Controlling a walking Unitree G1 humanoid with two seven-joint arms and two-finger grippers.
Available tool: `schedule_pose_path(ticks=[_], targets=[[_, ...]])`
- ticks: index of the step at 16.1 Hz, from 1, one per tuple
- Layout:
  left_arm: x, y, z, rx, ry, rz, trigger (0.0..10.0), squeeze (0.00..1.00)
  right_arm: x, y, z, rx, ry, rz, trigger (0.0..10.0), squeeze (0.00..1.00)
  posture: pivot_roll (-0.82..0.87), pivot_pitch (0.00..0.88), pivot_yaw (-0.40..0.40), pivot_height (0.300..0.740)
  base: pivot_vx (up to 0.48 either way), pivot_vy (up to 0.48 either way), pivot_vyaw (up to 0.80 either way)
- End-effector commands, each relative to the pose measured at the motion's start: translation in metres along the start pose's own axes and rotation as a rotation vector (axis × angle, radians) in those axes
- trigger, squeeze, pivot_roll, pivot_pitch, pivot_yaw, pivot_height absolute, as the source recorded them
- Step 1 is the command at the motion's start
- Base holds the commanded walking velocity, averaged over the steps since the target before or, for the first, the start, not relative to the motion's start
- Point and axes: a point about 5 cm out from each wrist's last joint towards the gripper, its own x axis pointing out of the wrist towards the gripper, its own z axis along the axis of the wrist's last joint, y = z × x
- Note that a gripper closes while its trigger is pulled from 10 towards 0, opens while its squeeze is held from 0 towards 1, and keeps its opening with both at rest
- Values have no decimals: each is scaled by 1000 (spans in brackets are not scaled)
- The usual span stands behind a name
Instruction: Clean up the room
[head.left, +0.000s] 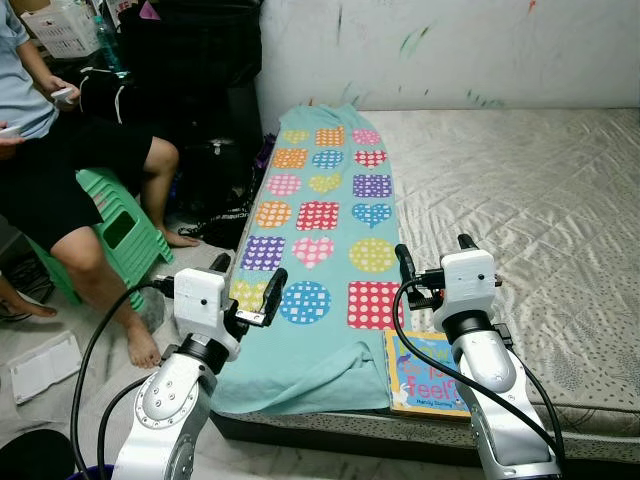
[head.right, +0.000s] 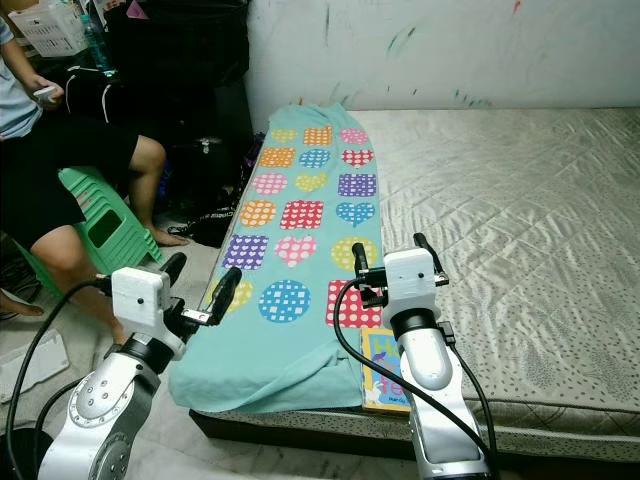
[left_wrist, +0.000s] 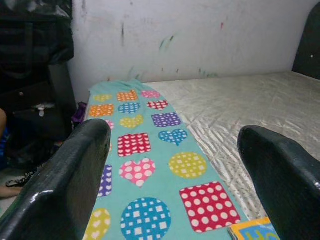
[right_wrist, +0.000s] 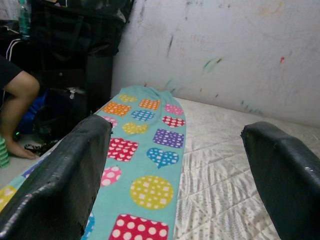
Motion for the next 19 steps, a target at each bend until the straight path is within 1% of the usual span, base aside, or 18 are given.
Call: schedule_pose_path(ticks=[1, 8, 15, 19], targets=[[-1, 0, 5, 17, -17, -8, 10000, 0, 4, 3, 4, 3, -15, 13, 10000, 0, -31, 21, 57, 740, 0, 0, 0], [0, -2, 5, 21, -23, -29, 10000, 0, 4, 1, 5, -5, -18, 4, 10000, 0, -35, 22, 60, 740, 332, 0, 0], [-1, -2, 4, 12, -16, -24, 10000, 0, 5, 0, 4, -10, -17, 4, 10000, 0, -32, 22, 57, 740, 353, 0, 0], [0, 0, 2, -7, -4, 7, 10000, 0, 6, -3, 3, -19, -15, 1, 10000, 0, -32, 20, 55, 740, 0, 0, 0]])
